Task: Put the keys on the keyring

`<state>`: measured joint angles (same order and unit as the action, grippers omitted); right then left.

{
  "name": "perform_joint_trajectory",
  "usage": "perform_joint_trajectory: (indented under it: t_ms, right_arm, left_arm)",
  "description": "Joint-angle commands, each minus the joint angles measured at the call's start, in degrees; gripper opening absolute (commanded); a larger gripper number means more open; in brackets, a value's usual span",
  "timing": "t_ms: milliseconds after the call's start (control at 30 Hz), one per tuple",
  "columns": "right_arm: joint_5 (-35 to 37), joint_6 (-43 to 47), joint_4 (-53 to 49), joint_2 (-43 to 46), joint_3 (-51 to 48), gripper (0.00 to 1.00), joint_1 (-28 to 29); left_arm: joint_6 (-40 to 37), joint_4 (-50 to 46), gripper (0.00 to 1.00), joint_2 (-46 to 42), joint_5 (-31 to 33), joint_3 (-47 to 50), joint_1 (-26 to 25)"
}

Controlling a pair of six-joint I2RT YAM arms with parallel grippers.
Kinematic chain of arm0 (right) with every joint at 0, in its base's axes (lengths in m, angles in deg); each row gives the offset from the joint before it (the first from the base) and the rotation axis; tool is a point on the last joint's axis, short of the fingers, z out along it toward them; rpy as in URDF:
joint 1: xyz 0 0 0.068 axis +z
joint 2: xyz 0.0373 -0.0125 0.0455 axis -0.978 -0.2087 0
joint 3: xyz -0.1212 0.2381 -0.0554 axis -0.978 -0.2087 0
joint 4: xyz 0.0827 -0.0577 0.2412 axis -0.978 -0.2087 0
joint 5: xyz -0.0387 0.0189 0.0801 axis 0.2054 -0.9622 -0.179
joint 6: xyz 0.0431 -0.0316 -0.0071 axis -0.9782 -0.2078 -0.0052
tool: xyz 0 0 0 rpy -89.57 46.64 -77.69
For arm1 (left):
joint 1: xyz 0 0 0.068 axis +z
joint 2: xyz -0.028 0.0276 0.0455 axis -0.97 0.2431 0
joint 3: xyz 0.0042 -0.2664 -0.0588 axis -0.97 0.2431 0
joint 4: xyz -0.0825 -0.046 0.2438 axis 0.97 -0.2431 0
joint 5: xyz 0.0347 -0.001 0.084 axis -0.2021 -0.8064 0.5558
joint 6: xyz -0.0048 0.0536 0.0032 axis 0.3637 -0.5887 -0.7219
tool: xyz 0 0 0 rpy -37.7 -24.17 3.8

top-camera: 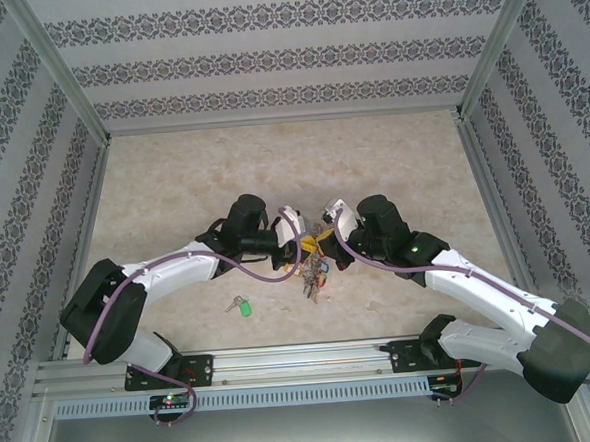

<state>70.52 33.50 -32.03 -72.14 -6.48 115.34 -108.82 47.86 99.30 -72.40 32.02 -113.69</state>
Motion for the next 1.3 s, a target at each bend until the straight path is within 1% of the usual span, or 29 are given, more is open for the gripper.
perform_joint_trajectory:
  t_ms: [0,267,333,467,533,567,667,867,1000,1200,1267]
  right_arm:
    - [-1.89,0.24,1.23,0.71,2.09,0.0,0.14]
    - [-2.21,0.22,1.09,0.74,2.05,0.0,0.18]
    - [-2.16,0.24,1.01,0.7,1.98,0.0,0.16]
    - [-2.02,0.19,0.66,0.84,1.79,0.0,0.14]
    - [-1.22,-0.05,0.44,1.14,1.42,0.0,0.1]
    - [-0.8,-0.15,0.24,1.38,1.26,0.0,0.07]
    - [0.39,-0.72,-0.56,2.18,0.45,0.0,-0.27]
    - [2.24,-4.29,-0.98,3.77,-2.48,0.0,-3.04]
    - [-0.13,-4.94,0.29,4.13,-2.72,0.0,-3.46]
    - [-3.49,-4.25,1.22,3.75,-0.73,0.0,-2.77]
    - [-3.93,-4.08,1.35,3.76,-0.42,0.0,-2.63]
  left_arm:
    - [-0.3,-0.27,0.19,1.01,-1.28,-1.73,0.44]
    - [1.63,2.48,0.18,1.52,-1.79,-1.43,0.3]
    - [1.94,3.1,0.16,1.3,-1.8,-1.21,0.23]
    - [2.24,3.79,0.08,0.84,-1.83,-0.98,0.22]
    - [2.15,3.77,0.0,0.5,-1.85,-0.81,0.23]
    - [2.16,3.8,0.0,0.31,-1.82,-0.61,0.23]
    - [2.82,5.2,0.0,-0.2,-1.46,0.55,0.23]
    - [6.24,14.08,0.0,-1.19,1.28,5.41,0.23]
    - [8.02,17.52,0.0,-0.16,0.72,6.85,0.23]
    - [8.34,17.45,0.0,1.25,0.65,6.32,-0.47]
    - [8.01,16.46,0.07,1.3,0.77,5.77,-0.65]
